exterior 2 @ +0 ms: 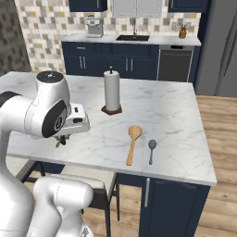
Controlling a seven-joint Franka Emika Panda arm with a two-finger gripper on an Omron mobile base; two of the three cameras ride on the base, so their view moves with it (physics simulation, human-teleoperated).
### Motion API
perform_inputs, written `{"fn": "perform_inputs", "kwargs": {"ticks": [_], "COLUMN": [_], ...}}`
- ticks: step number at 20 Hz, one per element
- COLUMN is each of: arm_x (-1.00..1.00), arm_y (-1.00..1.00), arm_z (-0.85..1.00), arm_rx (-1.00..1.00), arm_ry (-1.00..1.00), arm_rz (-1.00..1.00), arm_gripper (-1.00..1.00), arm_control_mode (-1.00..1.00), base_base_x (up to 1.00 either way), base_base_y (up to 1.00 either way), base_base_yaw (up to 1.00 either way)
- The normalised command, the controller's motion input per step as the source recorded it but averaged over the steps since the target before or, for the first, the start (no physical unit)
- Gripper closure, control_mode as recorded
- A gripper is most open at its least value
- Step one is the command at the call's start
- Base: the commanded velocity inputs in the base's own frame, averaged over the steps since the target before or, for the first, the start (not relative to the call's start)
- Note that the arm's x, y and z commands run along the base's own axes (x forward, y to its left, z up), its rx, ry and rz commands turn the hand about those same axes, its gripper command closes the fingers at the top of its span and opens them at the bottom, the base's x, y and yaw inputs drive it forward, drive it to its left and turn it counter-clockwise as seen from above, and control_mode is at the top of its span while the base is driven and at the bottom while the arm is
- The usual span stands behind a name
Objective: Pick up the metallic utensils from the counter and place them in the open drawer. Make sure not to pick up any wooden utensils.
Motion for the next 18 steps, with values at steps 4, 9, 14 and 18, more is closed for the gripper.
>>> {"fn": "perform_inputs", "kwargs": {"ticks": [4, 9, 14, 18], "arm_x": [0.00, 0.00, 0.00, 0.00], "arm_y": [0.00, 0.00, 0.00, 0.00], "arm_z": [0.00, 0.00, 0.00, 0.00], "arm_rx": [0.00, 0.00, 0.00, 0.00], "arm_ry": [0.00, 0.00, 0.00, 0.00], "arm_rz": [0.00, 0.00, 0.00, 0.00], "arm_gripper": [1.00, 1.00, 1.00, 1.00], "arm_control_mode": [-1.00, 1.00, 1.00, 1.00], "base_base_x": [0.00, -0.33, -0.50, 0.01], "base_base_y": [0.00, -0.07, -0.12, -0.59], "base_base_yaw": [0.00, -0.12, -0.50, -0.65]}}
